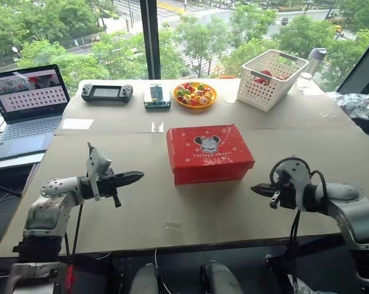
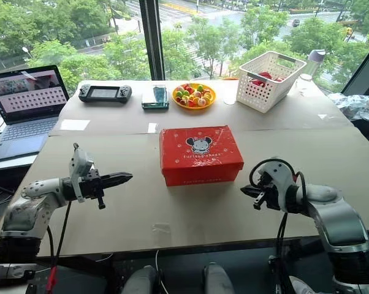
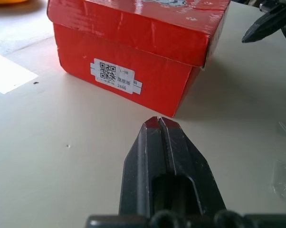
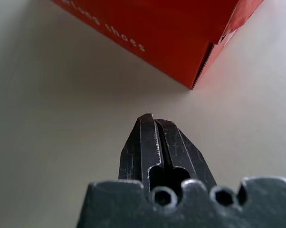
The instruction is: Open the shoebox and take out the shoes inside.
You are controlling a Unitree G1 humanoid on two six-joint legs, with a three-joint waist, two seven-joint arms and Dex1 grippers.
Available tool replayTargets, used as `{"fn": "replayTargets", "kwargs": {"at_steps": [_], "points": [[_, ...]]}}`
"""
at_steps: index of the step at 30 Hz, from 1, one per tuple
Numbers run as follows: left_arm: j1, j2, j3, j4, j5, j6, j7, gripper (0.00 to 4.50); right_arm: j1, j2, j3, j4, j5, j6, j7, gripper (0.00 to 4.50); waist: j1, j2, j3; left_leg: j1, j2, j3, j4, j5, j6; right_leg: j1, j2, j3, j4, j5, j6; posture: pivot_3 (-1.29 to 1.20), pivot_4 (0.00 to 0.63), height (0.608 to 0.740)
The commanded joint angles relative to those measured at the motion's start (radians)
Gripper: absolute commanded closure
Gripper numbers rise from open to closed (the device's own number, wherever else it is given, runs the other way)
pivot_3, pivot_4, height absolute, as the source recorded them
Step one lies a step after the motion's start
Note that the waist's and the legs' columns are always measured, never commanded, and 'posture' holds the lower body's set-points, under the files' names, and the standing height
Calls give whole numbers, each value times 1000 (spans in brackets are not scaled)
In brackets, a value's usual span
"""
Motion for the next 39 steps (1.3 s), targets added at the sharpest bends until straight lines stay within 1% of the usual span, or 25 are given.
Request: {"fn": "replayTargets", "kwargs": {"at_steps": [1,4,6,9,14,19,25,29,33,39], "points": [[-19,37,32,-46,-26,-2,7,4497,4,57,-14,-93,16,61,-110,4414,1,0,0,-1,0,0,0,0,1,0,0,0,-1,0,0,0,150,738],[-38,55,34,-61,-38,4,8,4497,14,137,-18,-134,27,106,-195,4414,5,0,0,-5,-1,0,0,2,3,-3,0,0,-1,0,0,0,150,738],[-48,56,29,-66,-40,1,9,4497,10,171,12,-151,12,117,-238,4414,5,0,0,-6,-1,0,0,2,3,-3,0,0,-1,1,-1,0,150,738],[-53,58,16,-76,-43,1,5,4497,25,163,58,-180,-2,96,-245,4414,3,0,0,-6,-1,1,0,2,3,-3,0,0,-1,0,0,0,150,738],[-41,62,2,-85,-41,-4,-3,4497,-7,202,20,-170,17,100,-297,4414,1,0,0,-6,-1,1,0,2,3,-3,0,0,-1,0,0,0,150,738],[-31,64,-1,-87,-44,-4,-8,4497,-36,216,10,-170,36,73,-302,4414,-1,0,0,-6,0,1,0,2,3,-4,0,-1,-1,0,0,0,150,738],[44,71,3,-87,-30,-53,-30,4497,-68,217,-7,-142,43,60,-320,4414,-1,0,0,-6,0,1,0,2,3,-4,0,-1,-1,0,0,0,150,738],[165,67,31,-126,-25,-112,-28,4497,-84,213,-7,-117,42,50,-329,4414,-4,0,0,-5,0,1,0,1,2,-4,0,0,-1,0,0,0,150,738],[263,69,25,-187,-36,-128,-28,4497,-101,216,-5,-103,50,45,-334,4414,-3,0,0,-6,1,0,-1,0,0,-5,0,0,-1,0,-1,0,150,738],[265,57,24,-209,-52,-112,8,4497,-109,241,21,-96,62,39,-333,4414,1,0,0,-6,1,1,-1,-1,-2,-5,-1,-1,-2,0,-1,0,150,738]]}}
